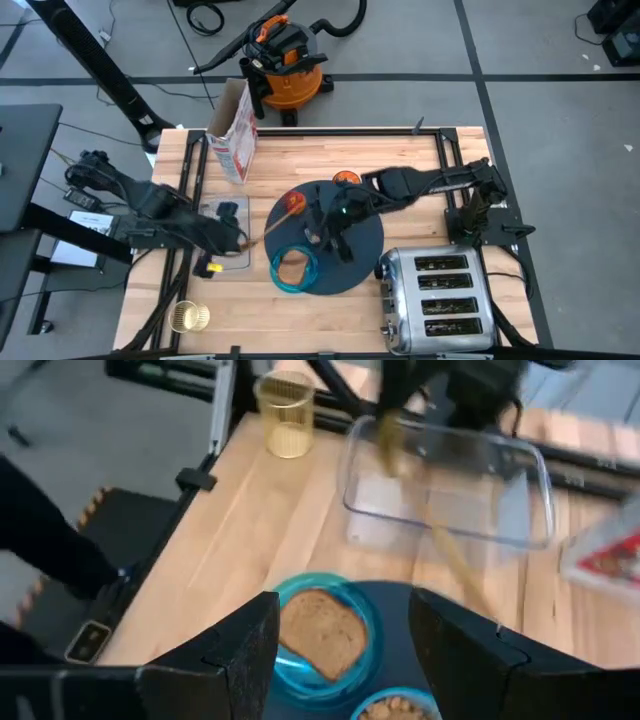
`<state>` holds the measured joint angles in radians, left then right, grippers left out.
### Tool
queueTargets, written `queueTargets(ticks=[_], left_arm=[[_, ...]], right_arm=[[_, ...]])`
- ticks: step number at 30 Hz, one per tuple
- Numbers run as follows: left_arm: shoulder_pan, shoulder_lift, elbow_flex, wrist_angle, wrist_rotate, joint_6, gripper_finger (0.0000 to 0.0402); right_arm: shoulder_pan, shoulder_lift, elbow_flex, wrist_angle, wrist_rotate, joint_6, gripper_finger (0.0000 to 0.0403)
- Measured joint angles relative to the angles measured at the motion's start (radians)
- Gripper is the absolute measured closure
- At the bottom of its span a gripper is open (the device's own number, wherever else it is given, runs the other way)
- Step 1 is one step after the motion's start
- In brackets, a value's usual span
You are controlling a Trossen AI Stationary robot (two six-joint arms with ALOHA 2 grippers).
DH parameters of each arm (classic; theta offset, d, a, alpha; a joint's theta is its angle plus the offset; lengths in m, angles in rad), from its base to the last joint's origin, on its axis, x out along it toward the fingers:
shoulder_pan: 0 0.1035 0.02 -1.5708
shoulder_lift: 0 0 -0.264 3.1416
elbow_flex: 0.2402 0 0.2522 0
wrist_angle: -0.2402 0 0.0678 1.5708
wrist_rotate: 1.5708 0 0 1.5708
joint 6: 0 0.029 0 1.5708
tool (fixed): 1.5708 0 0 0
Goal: Arrange a breakfast setting
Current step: Put the gold spoon on the blue tablemat right beside the blue bowl
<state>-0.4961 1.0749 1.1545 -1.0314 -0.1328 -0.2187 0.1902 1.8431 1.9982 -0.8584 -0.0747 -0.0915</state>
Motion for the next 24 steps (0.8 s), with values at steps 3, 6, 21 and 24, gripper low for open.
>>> queueTargets(ticks=[3,6,21,24], left_arm=[[0.0,0.075,0.005,-0.008,-0.045,0.087,0.0395],[-0.001,0.162,0.058,-0.062,-0.151,0.17,0.0395],[-0.035,0.513,0.361,-0.274,-0.749,0.6,0.0395],[-0.035,0.533,0.374,-0.276,-0.84,0.699,0.0395]], right_arm=[[-0.053,0.0,0.001,-0.005,-0.032,0.09,0.0176],[-0.107,0.002,0.001,-0.009,-0.11,0.142,0.0176],[-0.236,0.005,-0.043,0.0,-0.262,0.131,0.0177],[-0.239,0.005,-0.043,-0.012,-0.283,0.144,0.0179]])
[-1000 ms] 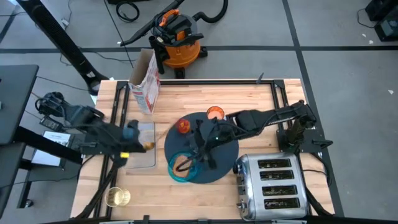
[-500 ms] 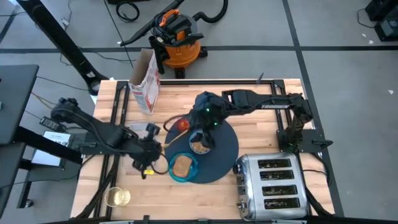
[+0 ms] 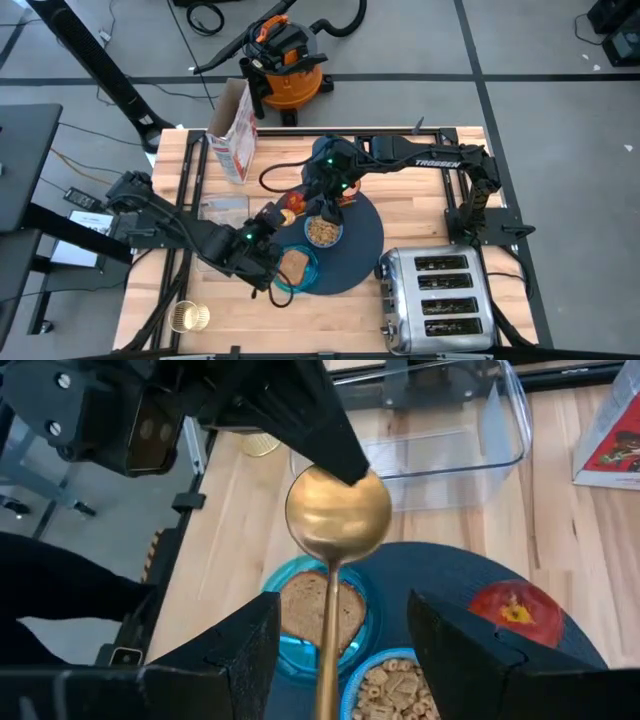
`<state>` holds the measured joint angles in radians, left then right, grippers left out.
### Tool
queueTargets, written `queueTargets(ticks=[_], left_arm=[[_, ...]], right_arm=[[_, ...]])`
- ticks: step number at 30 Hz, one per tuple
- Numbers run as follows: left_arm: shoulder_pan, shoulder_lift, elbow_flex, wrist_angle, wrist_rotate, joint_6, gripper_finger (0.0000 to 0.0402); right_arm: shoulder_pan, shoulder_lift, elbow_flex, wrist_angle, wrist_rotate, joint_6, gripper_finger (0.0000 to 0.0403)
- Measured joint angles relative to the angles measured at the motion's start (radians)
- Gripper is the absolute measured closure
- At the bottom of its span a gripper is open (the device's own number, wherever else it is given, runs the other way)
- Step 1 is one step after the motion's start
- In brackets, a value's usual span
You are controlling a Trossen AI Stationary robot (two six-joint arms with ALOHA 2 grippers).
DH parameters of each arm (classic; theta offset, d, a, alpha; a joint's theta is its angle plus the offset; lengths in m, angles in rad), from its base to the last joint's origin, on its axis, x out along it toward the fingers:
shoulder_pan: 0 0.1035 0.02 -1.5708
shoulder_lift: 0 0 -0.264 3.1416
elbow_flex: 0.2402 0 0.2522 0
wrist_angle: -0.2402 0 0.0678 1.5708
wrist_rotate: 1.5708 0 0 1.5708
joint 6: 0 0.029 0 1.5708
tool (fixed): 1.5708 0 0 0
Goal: Arrange a breakfast setting
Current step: Put the gold spoon on the blue tablemat right beside the blue bowl
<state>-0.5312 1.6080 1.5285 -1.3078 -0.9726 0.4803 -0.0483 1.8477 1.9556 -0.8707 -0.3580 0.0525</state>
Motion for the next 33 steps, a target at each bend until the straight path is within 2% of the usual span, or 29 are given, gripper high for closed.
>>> queueTargets(ticks=[9,13,22,33], left_arm=[[0.0,0.009,0.018,0.005,-0.124,0.148,0.0395],[-0.006,0.009,0.018,0.004,-0.127,0.168,0.0395],[-0.006,0.009,0.018,0.004,-0.127,0.13,0.0395],[-0.006,0.009,0.018,0.005,-0.126,0.123,0.0395]], right_arm=[[0.022,0.0,-0.001,-0.024,0.028,0.026,0.0204],[0.032,0.0,-0.001,-0.022,0.102,0.026,0.0224],[0.053,-0.001,-0.001,-0.027,0.15,0.01,0.0295],[0.053,-0.001,-0.001,-0.027,0.133,0.043,0.0378]])
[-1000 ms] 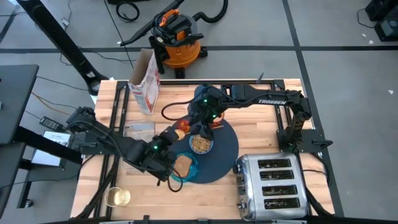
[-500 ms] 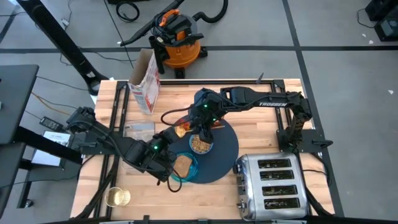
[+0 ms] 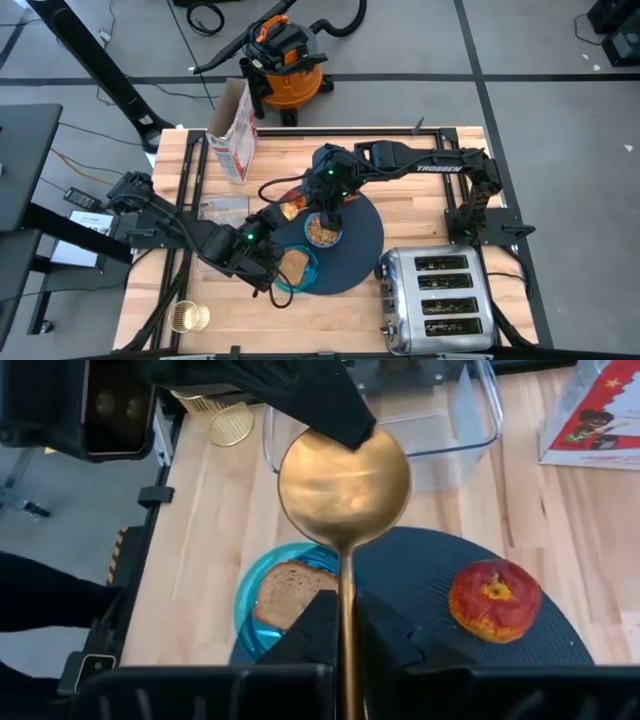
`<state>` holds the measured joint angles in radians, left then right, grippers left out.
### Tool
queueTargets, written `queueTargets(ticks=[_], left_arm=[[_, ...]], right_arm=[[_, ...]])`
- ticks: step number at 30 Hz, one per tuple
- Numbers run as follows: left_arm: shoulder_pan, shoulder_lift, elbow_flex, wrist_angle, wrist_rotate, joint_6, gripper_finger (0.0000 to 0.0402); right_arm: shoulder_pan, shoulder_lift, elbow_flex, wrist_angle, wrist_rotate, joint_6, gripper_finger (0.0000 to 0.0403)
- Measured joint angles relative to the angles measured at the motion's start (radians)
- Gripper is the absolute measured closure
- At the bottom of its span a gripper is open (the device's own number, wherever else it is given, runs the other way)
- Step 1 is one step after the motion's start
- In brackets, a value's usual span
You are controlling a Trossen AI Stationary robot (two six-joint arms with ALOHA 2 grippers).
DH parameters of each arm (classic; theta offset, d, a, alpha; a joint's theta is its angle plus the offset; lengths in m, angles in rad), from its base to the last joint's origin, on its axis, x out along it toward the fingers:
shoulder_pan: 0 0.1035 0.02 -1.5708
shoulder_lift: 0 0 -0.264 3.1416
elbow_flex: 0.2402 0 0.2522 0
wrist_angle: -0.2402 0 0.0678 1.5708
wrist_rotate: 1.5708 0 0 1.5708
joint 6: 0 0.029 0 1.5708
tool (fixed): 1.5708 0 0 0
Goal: Arrange a breakfast setting
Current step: Put the gold spoon on the blue tablemat right beside the blue bowl
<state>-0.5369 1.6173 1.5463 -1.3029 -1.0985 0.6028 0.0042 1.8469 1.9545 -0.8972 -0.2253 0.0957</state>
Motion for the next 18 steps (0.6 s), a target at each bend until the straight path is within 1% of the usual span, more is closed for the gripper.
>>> queueTargets(ticks=[4,7,10,13,15,17,18], left_arm=[[0.0,0.0,0.0,0.001,-0.001,-0.027,0.0382],[-0.001,-0.001,0.0,0.008,-0.002,-0.08,0.0357],[-0.016,-0.011,0.0,-0.009,-0.001,-0.171,0.0327],[-0.039,-0.049,0.0,-0.082,0.018,-0.349,0.0296],[-0.056,-0.078,0.0,-0.168,0.051,-0.534,0.0276],[-0.067,-0.121,0.0,-0.255,0.093,-0.752,0.0258],[-0.069,-0.144,-0.001,-0.271,0.117,-0.851,0.0251]], right_arm=[[-0.005,0.0,0.0,0.0,-0.002,0.007,0.0383],[-0.005,0.0,0.0,0.0,0.006,0.008,0.0383],[-0.005,-0.001,0.0,-0.019,0.059,0.043,0.0383],[-0.002,-0.016,0.0,-0.08,0.151,0.118,0.0383],[0.01,-0.037,0.0,-0.134,0.226,0.202,0.0383],[0.029,-0.059,0.0,-0.209,0.307,0.339,0.0383],[0.039,-0.067,0.0,-0.256,0.339,0.429,0.0383]])
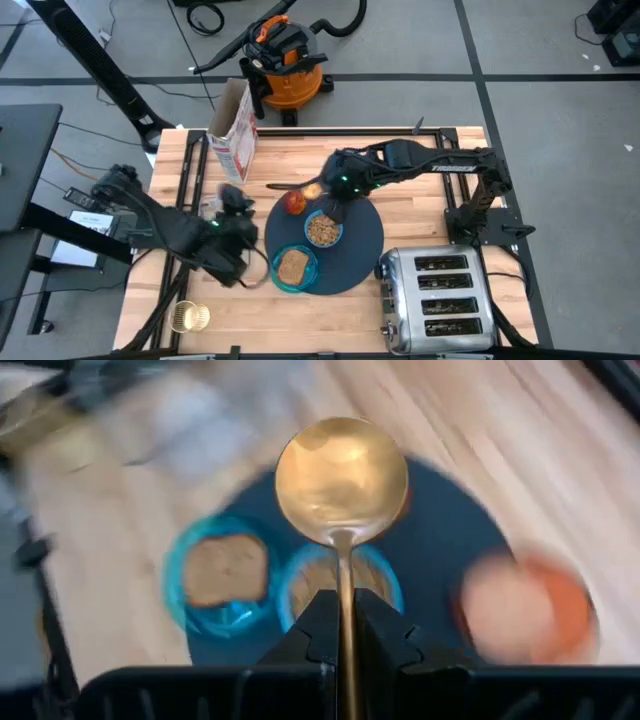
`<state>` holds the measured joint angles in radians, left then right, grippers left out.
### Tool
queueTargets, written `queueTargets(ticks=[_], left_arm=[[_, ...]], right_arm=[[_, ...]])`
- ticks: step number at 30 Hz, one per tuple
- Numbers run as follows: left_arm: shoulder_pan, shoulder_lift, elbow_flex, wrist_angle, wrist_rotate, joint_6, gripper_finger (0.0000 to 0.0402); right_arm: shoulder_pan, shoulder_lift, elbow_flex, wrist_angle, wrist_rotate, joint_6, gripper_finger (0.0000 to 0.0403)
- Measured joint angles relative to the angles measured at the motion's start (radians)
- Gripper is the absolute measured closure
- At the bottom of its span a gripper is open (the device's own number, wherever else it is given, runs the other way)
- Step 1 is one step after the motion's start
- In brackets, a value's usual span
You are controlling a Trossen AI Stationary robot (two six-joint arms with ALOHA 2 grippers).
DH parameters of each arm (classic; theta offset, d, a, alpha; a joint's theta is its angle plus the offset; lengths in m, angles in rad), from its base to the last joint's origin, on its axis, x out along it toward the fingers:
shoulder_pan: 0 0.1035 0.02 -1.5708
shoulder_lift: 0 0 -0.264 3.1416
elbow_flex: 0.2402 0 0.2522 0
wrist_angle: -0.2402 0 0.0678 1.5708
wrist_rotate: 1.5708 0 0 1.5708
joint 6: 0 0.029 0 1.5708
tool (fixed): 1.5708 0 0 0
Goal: Arrange a breakfast setting
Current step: Put the gold spoon on the blue tablemat right beside the blue bowl
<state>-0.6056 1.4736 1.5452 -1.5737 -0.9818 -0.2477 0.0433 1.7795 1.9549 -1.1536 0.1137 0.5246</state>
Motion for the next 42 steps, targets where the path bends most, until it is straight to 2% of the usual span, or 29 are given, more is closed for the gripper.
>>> queueTargets(ticks=[4,8,15,22,28,31,37,42], left_arm=[[-0.01,-0.107,-0.015,0.036,0.048,-0.239,0.0239],[-0.011,-0.179,-0.015,0.043,0.04,-0.342,0.0238],[-0.011,-0.257,-0.015,0.045,0.046,-0.452,0.0237],[-0.04,-0.271,-0.015,0.044,0.045,-0.468,0.0237],[-0.068,-0.271,-0.015,0.041,0.031,-0.465,0.0237],[-0.073,-0.271,-0.015,0.04,0.026,-0.463,0.0237],[-0.073,-0.271,-0.015,0.041,0.025,-0.474,0.0237],[-0.073,-0.271,-0.015,0.044,0.026,-0.475,0.0237]], right_arm=[[0.055,-0.006,0.0,-0.173,0.058,0.353,0.0383],[0.119,0.006,-0.015,-0.222,0.015,0.629,0.0383],[0.186,0.034,-0.07,-0.254,-0.062,1.021,0.0383],[0.203,0.035,-0.224,-0.195,0.007,1.373,0.0383],[0.189,0.038,-0.361,-0.079,0.095,1.424,0.0383],[0.19,0.071,-0.406,-0.085,0.105,1.439,0.0383],[0.188,0.181,-0.421,-0.048,0.106,1.381,0.0383],[0.158,0.225,-0.421,-0.016,0.111,1.303,0.0383]])
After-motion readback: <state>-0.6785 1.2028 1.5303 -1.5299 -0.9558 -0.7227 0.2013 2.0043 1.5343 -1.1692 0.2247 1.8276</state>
